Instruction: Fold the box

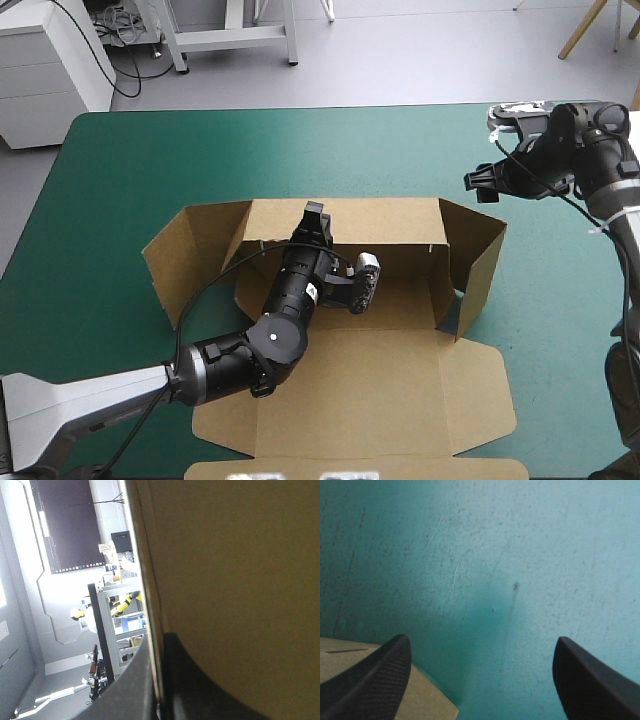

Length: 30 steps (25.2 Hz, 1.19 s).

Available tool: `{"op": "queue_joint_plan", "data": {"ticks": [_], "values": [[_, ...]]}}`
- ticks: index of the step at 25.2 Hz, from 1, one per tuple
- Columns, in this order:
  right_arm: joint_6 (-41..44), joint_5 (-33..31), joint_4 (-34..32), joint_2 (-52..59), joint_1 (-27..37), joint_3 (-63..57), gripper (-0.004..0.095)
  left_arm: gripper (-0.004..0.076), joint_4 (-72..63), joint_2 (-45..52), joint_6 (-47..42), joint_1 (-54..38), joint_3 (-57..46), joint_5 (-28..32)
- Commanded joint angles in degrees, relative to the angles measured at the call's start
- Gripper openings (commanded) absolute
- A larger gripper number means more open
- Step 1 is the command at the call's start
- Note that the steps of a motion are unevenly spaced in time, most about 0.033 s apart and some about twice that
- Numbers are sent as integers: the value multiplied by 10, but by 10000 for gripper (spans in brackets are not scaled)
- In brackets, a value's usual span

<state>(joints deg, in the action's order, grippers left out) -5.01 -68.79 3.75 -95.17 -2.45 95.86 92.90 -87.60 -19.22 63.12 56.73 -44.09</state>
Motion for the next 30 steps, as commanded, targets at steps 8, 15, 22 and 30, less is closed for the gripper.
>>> {"op": "queue_joint_plan", "data": {"ticks": [8,15,22,30], "values": [[-72,16,118,64,50,-98,713,-10,18,20,2,1,11,-24],[-110,99,154,186,50,-257,713,-10,18,20,2,1,11,-27],[-240,165,244,248,49,-377,721,-10,18,20,2,1,11,-26],[-347,175,316,258,49,-417,720,-10,18,20,-17,1,11,-25]]}}
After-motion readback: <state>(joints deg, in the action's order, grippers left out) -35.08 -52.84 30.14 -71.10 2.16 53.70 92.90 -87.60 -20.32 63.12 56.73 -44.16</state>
